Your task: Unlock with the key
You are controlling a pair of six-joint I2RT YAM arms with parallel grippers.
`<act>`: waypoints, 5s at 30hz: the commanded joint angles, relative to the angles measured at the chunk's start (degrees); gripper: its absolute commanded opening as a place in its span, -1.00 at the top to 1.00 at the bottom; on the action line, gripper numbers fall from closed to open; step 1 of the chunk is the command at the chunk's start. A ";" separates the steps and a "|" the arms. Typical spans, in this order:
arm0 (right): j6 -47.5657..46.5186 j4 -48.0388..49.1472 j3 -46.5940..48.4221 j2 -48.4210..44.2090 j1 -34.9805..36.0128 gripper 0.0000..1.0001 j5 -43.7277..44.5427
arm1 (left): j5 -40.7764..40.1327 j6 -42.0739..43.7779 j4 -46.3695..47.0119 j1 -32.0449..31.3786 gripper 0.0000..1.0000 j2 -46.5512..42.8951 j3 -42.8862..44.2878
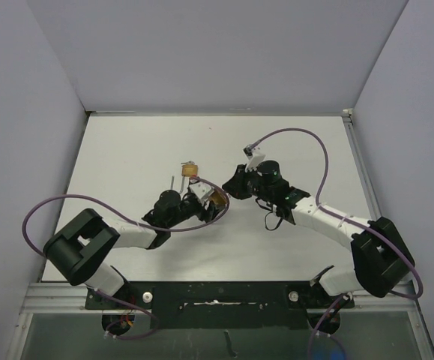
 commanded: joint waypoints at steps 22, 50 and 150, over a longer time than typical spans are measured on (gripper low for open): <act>-4.50 0.39 -6.01 -3.69 -2.72 1.00 -9.41 | 9.96 -4.01 25.70 3.37 1.00 -0.30 8.68; 8.74 8.68 -4.81 10.55 -4.93 1.00 -14.45 | -7.26 -1.90 6.99 -1.05 1.00 2.98 16.56; 1.67 4.28 -14.81 -11.05 -14.82 -0.89 -0.20 | -39.19 -46.28 -73.65 -8.23 1.00 19.30 66.05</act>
